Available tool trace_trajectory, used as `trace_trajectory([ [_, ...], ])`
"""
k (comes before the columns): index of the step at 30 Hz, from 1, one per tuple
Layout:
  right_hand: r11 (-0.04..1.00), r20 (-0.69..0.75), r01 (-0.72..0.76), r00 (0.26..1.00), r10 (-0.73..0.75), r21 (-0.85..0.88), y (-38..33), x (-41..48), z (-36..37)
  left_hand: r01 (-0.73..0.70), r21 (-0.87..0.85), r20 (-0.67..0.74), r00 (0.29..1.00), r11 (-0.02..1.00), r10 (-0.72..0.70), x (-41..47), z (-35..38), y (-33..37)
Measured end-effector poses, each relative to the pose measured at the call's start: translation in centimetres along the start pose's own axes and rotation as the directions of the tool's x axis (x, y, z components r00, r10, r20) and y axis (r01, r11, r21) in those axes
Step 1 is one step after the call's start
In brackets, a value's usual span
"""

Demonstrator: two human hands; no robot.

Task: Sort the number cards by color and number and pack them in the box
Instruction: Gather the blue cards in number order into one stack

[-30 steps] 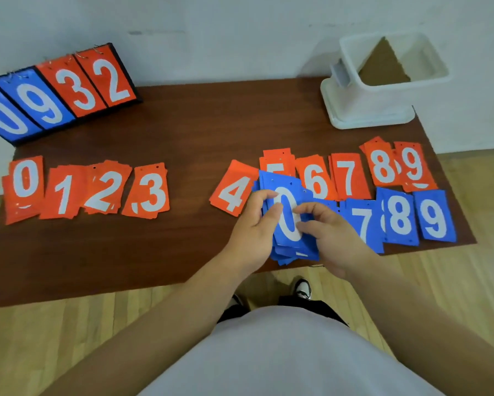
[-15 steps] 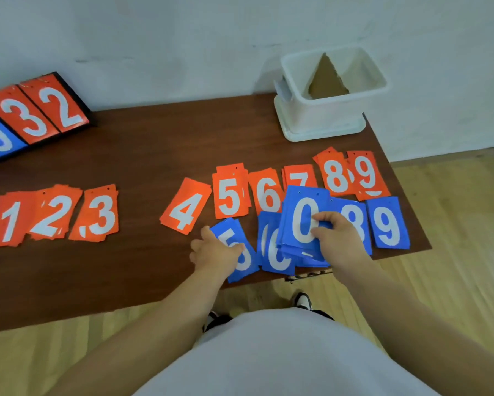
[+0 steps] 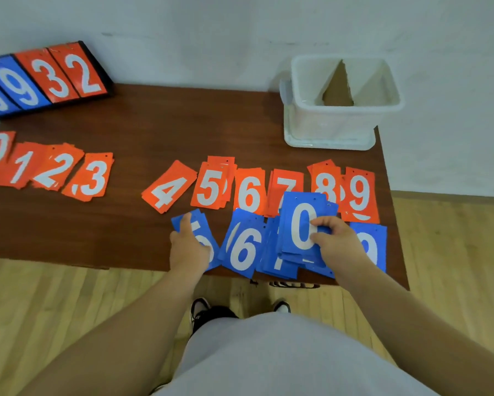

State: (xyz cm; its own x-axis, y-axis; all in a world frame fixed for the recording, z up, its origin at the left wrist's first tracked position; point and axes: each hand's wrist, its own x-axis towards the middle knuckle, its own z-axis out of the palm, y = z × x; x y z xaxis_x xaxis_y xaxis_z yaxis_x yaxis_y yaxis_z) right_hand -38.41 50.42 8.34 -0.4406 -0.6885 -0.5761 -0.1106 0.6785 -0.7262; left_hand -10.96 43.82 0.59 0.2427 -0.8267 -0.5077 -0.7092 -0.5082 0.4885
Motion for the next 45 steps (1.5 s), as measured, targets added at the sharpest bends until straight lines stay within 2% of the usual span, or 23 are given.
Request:
trace_trajectory([
  [6,1.0,0.028,-0.006,1.0,0.005,0.014,-0.7,0.2,0.5,-0.122,-0.103,-0.146,0.984,0.987,0.106,-1.3,-2.7,0.3],
  [12,0.994,0.095,0.035,0.994,-0.045,0.108,-3.2,-0.6,2.7,-0.133,-0.331,0.011,0.989,0.934,0.145,-1.3,-6.9,2.1],
  [14,0.965,0.184,-0.025,0.983,-0.024,0.261,-4.5,-1.0,3.7,-0.144,-0.404,0.062,0.981,0.903,0.185,-1.6,-8.0,3.4],
  [16,0.852,0.338,-0.148,0.94,-0.036,0.502,-6.1,-1.9,5.0,-0.168,-0.481,0.107,0.963,0.861,0.248,-1.7,-8.9,4.3],
  [18,0.78,0.428,-0.192,0.898,-0.105,0.595,-7.2,-2.7,6.1,-0.192,-0.536,0.144,0.938,0.822,0.314,-2.2,-9.9,5.2],
  [20,0.833,0.396,-0.098,0.905,-0.152,0.545,-7.4,-2.7,7.6,-0.254,-0.549,0.167,0.9,0.796,0.402,-2.6,-10.9,5.8],
  [22,0.917,0.309,0.04,0.935,-0.175,0.398,-7.4,-3.0,9.1,-0.327,-0.544,0.156,0.865,0.772,0.476,-3.0,-11.5,6.1],
  [23,0.939,0.276,0.062,0.947,-0.163,0.338,-7.4,-3.3,9.7,-0.331,-0.562,0.157,0.857,0.758,0.49,-3.0,-11.7,6.3],
  [26,0.942,0.259,0.038,0.957,-0.131,0.334,-6.9,-4.5,11.3,-0.323,-0.602,0.222,0.811,0.73,0.542,-3.1,-11.7,6.2],
  [30,0.955,0.255,0.028,0.961,-0.106,0.294,-5.1,-5.4,11.9,-0.324,-0.56,0.355,0.738,0.762,0.574,-2.7,-10.3,5.8],
  [32,0.968,0.138,0.04,0.988,-0.076,0.248,-4.4,-5.5,11.4,-0.325,-0.512,0.4,0.729,0.795,0.556,-2.3,-9.4,5.7],
  [35,0.991,-0.117,0.024,0.993,-0.009,0.129,-3.2,-5.1,9.3,-0.345,-0.316,0.429,0.779,0.884,0.458,-1.2,-7.1,5.2],
  [38,0.989,-0.243,-0.034,0.968,0.068,0.143,-1.7,-4.2,6.7,-0.326,-0.095,0.416,0.845,0.941,0.335,0.1,-4.0,3.5],
  [41,0.993,-0.246,-0.045,0.967,0.071,0.11,-0.5,-3.3,4.3,-0.293,0.082,0.357,0.901,0.953,0.246,0.6,-0.7,2.7],
  [45,0.999,-0.158,-0.03,0.987,0.032,0.014,0.4,-1.9,0.7,-0.235,0.287,0.199,0.963,0.929,0.182,-0.9,2.6,4.2],
])
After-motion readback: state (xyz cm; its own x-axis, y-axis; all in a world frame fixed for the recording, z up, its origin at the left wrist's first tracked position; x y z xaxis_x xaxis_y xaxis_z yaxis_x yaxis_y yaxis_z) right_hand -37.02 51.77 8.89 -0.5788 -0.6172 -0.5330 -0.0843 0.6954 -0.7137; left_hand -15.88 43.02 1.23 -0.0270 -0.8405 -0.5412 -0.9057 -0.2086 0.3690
